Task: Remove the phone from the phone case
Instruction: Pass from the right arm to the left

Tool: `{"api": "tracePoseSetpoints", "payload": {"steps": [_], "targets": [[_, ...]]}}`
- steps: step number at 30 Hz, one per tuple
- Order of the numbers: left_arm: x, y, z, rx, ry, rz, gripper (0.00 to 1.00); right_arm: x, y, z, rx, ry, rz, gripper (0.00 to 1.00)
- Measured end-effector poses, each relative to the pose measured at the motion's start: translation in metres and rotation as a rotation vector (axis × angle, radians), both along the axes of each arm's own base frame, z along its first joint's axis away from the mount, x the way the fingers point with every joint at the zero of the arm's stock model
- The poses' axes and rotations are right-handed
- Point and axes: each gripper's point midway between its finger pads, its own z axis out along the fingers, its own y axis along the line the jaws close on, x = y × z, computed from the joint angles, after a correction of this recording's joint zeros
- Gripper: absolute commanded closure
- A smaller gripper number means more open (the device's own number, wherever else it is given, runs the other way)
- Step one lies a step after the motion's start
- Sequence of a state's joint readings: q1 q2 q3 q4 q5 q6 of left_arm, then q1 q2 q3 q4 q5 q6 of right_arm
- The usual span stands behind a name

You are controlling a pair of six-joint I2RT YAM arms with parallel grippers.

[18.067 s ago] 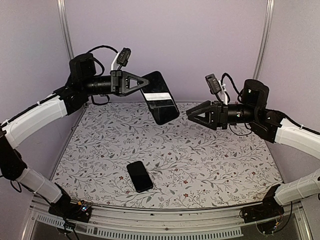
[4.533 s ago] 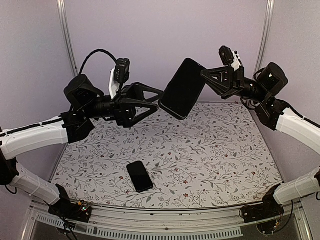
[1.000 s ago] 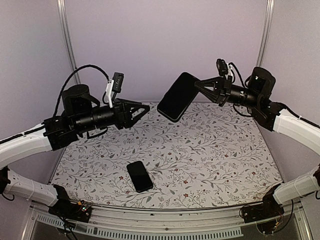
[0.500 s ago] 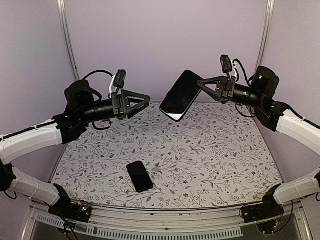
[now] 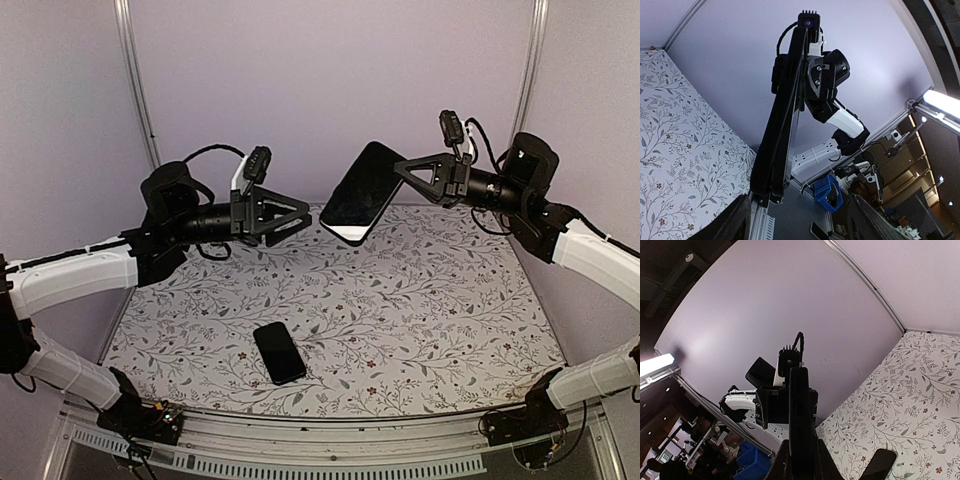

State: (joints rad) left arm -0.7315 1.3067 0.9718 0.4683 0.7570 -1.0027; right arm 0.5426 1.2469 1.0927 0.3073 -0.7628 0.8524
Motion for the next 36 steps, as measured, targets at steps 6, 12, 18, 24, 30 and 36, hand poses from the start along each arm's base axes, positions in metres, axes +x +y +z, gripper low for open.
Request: {"api": "tracePoseSetpoints", "payload": {"steps": [6,12,18,24,30,36], "targets": [[0.0,-0.006,-0.007,0.006,0.022,-0.025,0.33,-0.001,0.0,0.001,0.004,-0.002,0.007,1.0],[-0.005,-0.008,-0.002,-0.01,0.008,-0.042,0.35,-0.001,0.0,0.002,0.006,-0.004,0.006,1.0],[-0.008,-0.009,-0.001,-0.014,0.003,-0.052,0.35,0.001,0.0,0.0,0.001,-0.009,-0.003,1.0],[-0.012,-0.011,0.001,-0.021,-0.007,-0.067,0.35,0.003,0.001,-0.002,-0.004,-0.005,-0.001,1.0],[-0.012,-0.015,-0.002,-0.022,-0.009,-0.076,0.36,0.002,0.003,-0.001,0.01,0.005,0.024,1.0],[-0.011,-0.019,-0.005,-0.02,-0.009,-0.082,0.36,0.001,0.004,0.001,0.027,0.017,0.043,1.0]]}}
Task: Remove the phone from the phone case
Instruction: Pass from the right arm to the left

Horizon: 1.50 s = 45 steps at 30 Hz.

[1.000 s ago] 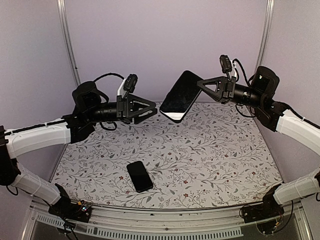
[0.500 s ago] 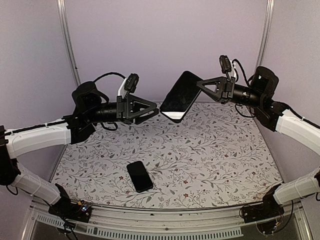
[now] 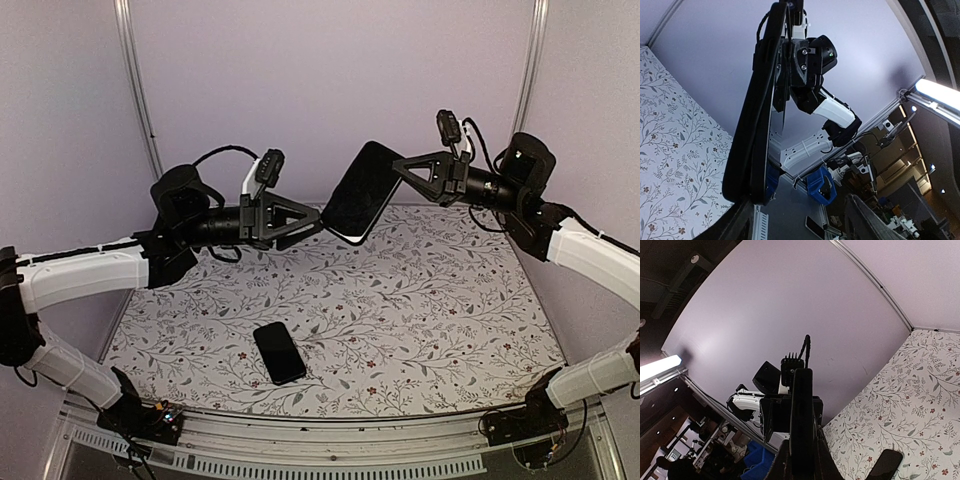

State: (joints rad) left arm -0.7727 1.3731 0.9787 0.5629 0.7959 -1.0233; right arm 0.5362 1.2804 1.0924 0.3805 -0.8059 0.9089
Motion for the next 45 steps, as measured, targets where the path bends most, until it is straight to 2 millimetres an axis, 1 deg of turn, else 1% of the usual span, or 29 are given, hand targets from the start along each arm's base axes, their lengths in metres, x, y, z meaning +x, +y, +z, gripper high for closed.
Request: {"api": "tracePoseSetpoints", "payload": {"steps": [5,14,23,36,40,45], "targets": [[-0.001,0.0,0.002,-0.002,-0.012,0.0,0.37,-0.002,0.0,0.003,0.01,0.004,0.014,1.0],[0.002,-0.004,0.002,-0.023,-0.016,-0.005,0.53,-0.002,0.002,0.006,0.028,0.005,0.023,1.0],[0.008,-0.013,0.002,-0.045,-0.02,-0.005,0.6,-0.001,0.004,0.006,0.035,0.0,0.026,1.0],[0.024,-0.025,-0.007,-0.039,-0.003,0.025,0.7,0.006,0.01,-0.003,0.029,0.011,0.003,1.0],[0.029,-0.029,-0.009,-0.038,0.001,0.031,0.8,0.008,0.011,-0.003,0.028,0.008,-0.007,1.0],[0.031,-0.031,-0.011,-0.04,0.003,0.029,1.0,0.008,0.012,-0.004,0.027,0.001,-0.012,1.0]]}}
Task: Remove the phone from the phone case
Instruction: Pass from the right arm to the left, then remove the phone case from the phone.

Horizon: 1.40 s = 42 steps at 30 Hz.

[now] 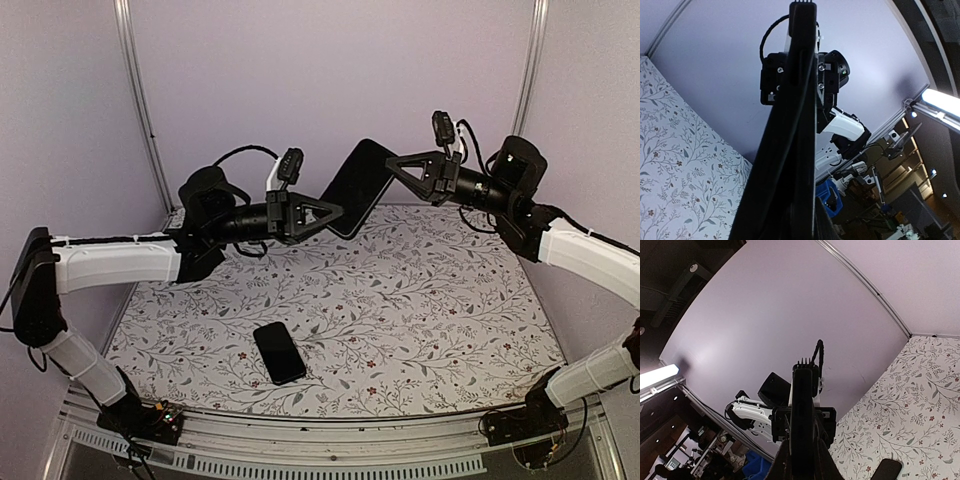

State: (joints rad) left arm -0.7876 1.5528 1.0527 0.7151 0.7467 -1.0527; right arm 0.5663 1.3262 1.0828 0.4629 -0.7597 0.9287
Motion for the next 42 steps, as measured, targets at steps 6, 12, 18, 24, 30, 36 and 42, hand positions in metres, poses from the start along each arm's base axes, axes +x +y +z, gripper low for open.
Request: {"api": "tracePoseSetpoints", "payload": {"steps": [6,12,18,24,30,36,42], "targets": [[0.004,-0.002,0.0,-0.002,0.014,0.011,1.0,0.004,0.0,-0.006,-0.015,0.001,-0.027,0.13],[0.022,-0.006,-0.019,0.036,0.125,0.084,1.0,0.007,0.006,-0.035,-0.138,-0.02,-0.076,0.01],[0.053,0.003,-0.056,0.047,0.364,0.195,1.0,0.011,-0.009,-0.068,-0.224,-0.101,-0.176,0.01],[0.085,0.007,-0.088,0.037,0.574,0.299,1.0,0.005,-0.013,-0.131,-0.267,-0.033,-0.174,0.08],[0.104,0.01,-0.106,0.0,0.731,0.367,1.0,0.009,-0.002,-0.147,-0.231,0.016,-0.152,0.18],[0.119,0.015,-0.118,-0.046,0.849,0.443,1.0,0.021,0.014,-0.17,-0.193,0.137,-0.142,0.26],[0.13,0.024,-0.118,-0.122,0.902,0.517,1.0,0.029,0.043,-0.186,-0.185,0.239,-0.126,0.29]]}}
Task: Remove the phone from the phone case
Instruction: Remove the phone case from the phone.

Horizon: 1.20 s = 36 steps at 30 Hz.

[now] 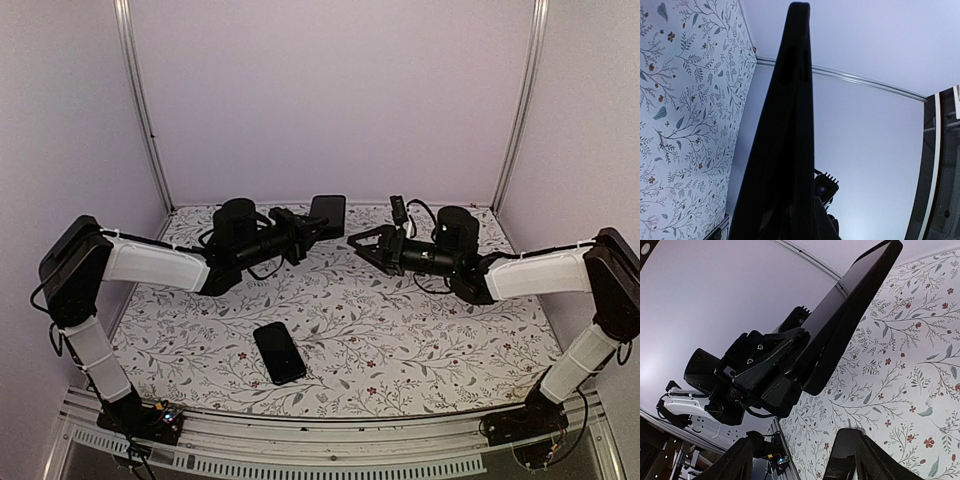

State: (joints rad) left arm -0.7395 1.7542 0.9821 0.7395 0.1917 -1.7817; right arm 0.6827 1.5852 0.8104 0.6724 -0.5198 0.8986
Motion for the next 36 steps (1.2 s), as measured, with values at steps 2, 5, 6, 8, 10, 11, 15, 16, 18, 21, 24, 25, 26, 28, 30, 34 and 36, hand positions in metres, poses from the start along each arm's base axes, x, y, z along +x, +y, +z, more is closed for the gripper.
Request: {"api": "tracePoseSetpoints", "payload": {"steps": [2,5,6,8,10,11,15,16,18,21,24,25,26,28,30,34,36], "targets": [[0.002,0.002,0.003,-0.017,-0.001,0.016,1.0,0.002,0.008,0.001,0.012,0.014,0.003,0.3],[0.003,0.003,0.01,-0.047,-0.005,0.025,1.0,0.007,0.019,0.005,0.033,0.018,0.007,0.34],[0.003,0.003,0.011,-0.057,-0.006,0.026,1.0,0.008,0.021,0.007,0.039,0.021,0.007,0.35],[0.003,0.004,0.013,-0.073,-0.007,0.029,1.0,0.012,0.024,0.009,0.05,0.027,0.001,0.38],[0.002,0.004,0.012,-0.077,-0.007,0.028,1.0,0.016,0.026,0.009,0.057,0.035,-0.007,0.39],[0.001,0.004,0.012,-0.079,-0.007,0.027,1.0,0.019,0.027,0.009,0.06,0.041,-0.011,0.41],[-0.001,0.004,0.012,-0.086,-0.013,0.03,1.0,0.026,0.033,0.002,0.062,0.069,-0.017,0.44],[-0.002,0.003,0.012,-0.087,-0.014,0.031,1.0,0.027,0.035,0.001,0.062,0.074,-0.018,0.44],[-0.002,0.003,0.013,-0.092,-0.018,0.032,1.0,0.03,0.037,0.0,0.063,0.078,-0.019,0.45],[-0.004,0.003,0.016,-0.101,-0.028,0.029,1.0,0.034,0.039,-0.002,0.064,0.082,-0.022,0.45],[-0.004,0.003,0.016,-0.102,-0.03,0.03,1.0,0.035,0.041,-0.001,0.068,0.085,-0.022,0.48],[-0.004,0.003,0.016,-0.102,-0.029,0.029,1.0,0.036,0.042,-0.001,0.07,0.088,-0.024,0.49],[-0.005,0.003,0.016,-0.103,-0.032,0.029,1.0,0.037,0.042,-0.001,0.072,0.092,-0.026,0.49],[-0.005,0.002,0.017,-0.104,-0.036,0.028,1.0,0.038,0.043,-0.001,0.074,0.097,-0.029,0.51],[-0.006,0.002,0.017,-0.102,-0.038,0.027,1.0,0.04,0.043,-0.001,0.077,0.104,-0.034,0.54],[-0.006,0.002,0.018,-0.102,-0.046,0.028,1.0,0.042,0.044,0.0,0.082,0.115,-0.046,0.59],[-0.007,0.001,0.018,-0.099,-0.051,0.027,1.0,0.042,0.044,0.0,0.084,0.117,-0.055,0.62]]}}
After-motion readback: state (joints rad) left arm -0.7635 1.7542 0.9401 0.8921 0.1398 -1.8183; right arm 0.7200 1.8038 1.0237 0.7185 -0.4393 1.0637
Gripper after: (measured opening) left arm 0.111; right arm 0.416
